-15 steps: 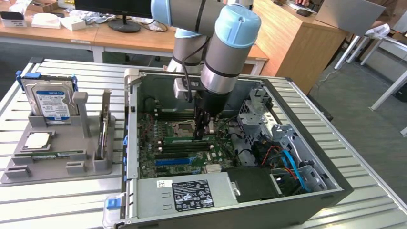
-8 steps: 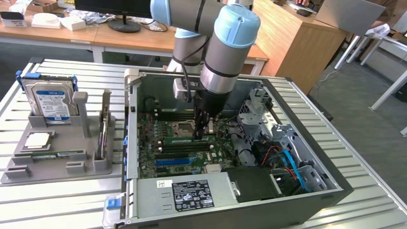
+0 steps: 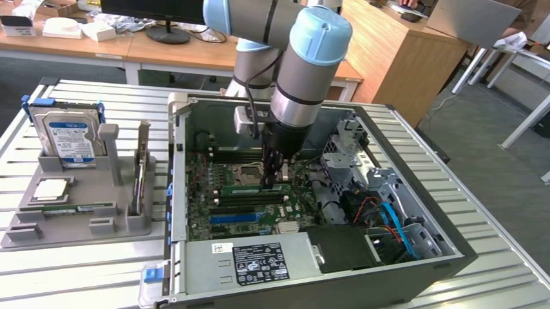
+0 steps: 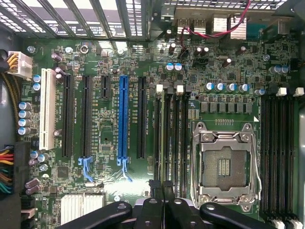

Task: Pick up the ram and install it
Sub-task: 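Insert the ram into the slot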

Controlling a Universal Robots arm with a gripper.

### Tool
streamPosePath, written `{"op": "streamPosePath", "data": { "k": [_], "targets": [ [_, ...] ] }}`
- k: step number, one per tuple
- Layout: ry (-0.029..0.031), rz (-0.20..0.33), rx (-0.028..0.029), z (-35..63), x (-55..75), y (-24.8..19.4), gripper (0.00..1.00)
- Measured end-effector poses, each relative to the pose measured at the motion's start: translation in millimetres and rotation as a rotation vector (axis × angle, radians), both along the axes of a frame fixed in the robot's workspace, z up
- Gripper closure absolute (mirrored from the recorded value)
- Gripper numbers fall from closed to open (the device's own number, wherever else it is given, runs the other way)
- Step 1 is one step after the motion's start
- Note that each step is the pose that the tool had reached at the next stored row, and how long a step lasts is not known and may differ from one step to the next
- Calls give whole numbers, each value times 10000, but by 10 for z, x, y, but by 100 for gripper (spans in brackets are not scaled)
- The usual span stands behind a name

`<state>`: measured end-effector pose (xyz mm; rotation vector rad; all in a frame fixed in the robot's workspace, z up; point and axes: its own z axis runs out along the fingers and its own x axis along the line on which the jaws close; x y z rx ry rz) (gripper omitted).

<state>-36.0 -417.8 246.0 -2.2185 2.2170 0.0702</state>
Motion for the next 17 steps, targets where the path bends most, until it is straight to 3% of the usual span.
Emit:
{"op": "streamPosePath", "data": {
  "k": [17],
  "targets": [
    [-9,-85,-1,-73,0,-1,89]
  ]
}}
